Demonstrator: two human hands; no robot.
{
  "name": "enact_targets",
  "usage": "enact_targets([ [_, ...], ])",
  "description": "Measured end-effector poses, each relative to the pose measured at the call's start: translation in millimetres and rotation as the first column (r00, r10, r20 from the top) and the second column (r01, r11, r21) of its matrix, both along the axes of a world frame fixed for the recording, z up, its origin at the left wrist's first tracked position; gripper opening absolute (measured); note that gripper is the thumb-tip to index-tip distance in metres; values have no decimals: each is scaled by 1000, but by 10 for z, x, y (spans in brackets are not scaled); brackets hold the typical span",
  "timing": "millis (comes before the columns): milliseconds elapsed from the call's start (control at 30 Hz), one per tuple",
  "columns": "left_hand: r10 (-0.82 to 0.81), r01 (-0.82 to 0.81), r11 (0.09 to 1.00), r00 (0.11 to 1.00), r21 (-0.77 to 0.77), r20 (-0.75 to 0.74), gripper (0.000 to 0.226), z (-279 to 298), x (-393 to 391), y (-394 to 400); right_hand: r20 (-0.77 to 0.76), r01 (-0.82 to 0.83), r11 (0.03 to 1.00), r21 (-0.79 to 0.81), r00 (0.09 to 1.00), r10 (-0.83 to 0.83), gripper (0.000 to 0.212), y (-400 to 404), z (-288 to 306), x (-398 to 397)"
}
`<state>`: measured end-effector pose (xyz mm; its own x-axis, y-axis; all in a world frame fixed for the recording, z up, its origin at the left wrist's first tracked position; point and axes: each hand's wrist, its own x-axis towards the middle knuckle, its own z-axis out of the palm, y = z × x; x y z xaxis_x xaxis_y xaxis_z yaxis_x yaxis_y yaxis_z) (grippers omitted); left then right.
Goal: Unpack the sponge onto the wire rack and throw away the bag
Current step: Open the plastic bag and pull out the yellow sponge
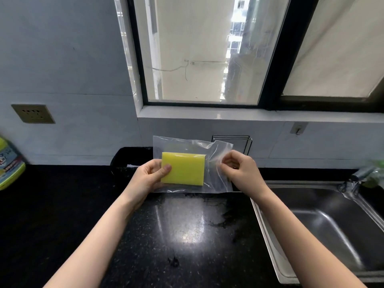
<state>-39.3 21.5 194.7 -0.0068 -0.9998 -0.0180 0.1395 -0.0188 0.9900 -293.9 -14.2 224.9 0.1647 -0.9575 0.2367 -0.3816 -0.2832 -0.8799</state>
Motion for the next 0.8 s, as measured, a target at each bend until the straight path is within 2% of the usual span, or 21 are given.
enact_targets([
  [167,-26,26,1000,1000,3,11,74,0,-19,0,194,-211,968,133,964,183,21,65,35,54],
  [233,-31,31,1000,999,5,19,75,3,-16,6,227,-266,947,181,948,223,26,76,45,65],
  [367,-82,82,997,996,-10,24,64,-3,-22,23,229,-274,942,196,946,228,24,85,31,119],
  [567,-60,61,997,998,-36,33,69,20,-27,35,226,-312,921,235,939,260,37,94,30,111],
  [667,-32,35,998,998,-54,56,71,14,-22,37,254,-384,890,244,911,324,46,98,22,85],
  [800,-28,31,998,998,-46,55,73,-5,-40,50,217,-436,872,223,894,391,37,128,63,111],
])
